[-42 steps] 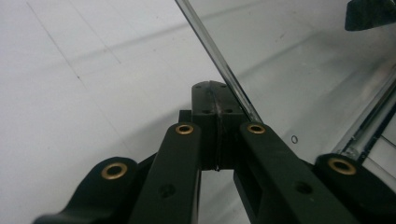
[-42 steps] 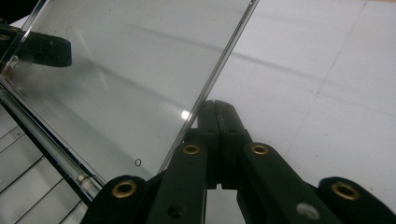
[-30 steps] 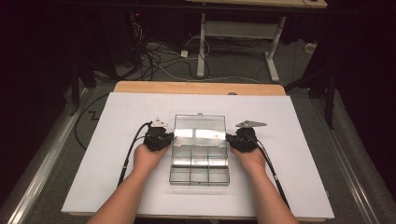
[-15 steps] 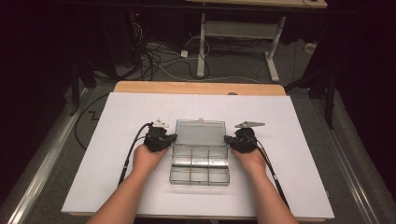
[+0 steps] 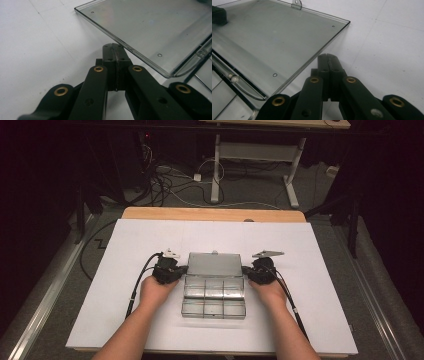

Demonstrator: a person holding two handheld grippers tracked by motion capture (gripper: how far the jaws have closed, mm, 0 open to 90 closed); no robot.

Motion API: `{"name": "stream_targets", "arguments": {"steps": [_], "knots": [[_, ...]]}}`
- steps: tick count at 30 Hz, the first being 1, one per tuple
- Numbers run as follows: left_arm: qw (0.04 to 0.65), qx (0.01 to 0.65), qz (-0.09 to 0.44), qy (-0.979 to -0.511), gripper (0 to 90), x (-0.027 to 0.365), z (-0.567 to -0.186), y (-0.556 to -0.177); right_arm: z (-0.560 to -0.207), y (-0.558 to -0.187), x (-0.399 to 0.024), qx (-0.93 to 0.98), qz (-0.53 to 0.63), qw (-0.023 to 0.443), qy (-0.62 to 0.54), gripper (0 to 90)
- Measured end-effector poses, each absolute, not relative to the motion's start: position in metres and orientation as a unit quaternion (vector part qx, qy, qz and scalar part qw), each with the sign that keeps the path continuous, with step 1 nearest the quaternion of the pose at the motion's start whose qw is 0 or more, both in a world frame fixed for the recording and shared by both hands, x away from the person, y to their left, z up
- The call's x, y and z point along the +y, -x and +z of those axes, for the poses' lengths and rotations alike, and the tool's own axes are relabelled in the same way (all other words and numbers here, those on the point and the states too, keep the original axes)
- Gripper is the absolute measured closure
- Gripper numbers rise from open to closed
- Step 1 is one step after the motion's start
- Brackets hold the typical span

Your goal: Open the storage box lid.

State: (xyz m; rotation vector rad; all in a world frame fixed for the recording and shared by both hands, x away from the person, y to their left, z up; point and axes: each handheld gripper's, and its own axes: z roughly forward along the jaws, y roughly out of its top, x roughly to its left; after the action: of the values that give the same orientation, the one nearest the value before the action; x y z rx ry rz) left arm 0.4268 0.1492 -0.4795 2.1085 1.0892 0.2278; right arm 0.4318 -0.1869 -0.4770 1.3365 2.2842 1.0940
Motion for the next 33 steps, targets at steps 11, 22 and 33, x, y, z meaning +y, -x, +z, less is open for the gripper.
{"name": "stream_targets", "arguments": {"steps": [11,22,33], "knots": [[0.378,0.419,0.095,-0.821,86.9,0.158,-0.48,-0.41,-0.475,-0.418,-0.199,0.783,0.385,0.148,-0.465,90.0],[0.405,0.402,0.107,-0.814,86.9,0.171,-0.475,-0.377,-0.469,-0.391,-0.205,0.777,0.411,0.158,-0.449,90.0],[0.428,0.387,0.124,-0.808,79.6,0.189,-0.469,-0.339,-0.463,-0.364,-0.211,0.779,0.421,0.166,-0.433,80.4]]}}
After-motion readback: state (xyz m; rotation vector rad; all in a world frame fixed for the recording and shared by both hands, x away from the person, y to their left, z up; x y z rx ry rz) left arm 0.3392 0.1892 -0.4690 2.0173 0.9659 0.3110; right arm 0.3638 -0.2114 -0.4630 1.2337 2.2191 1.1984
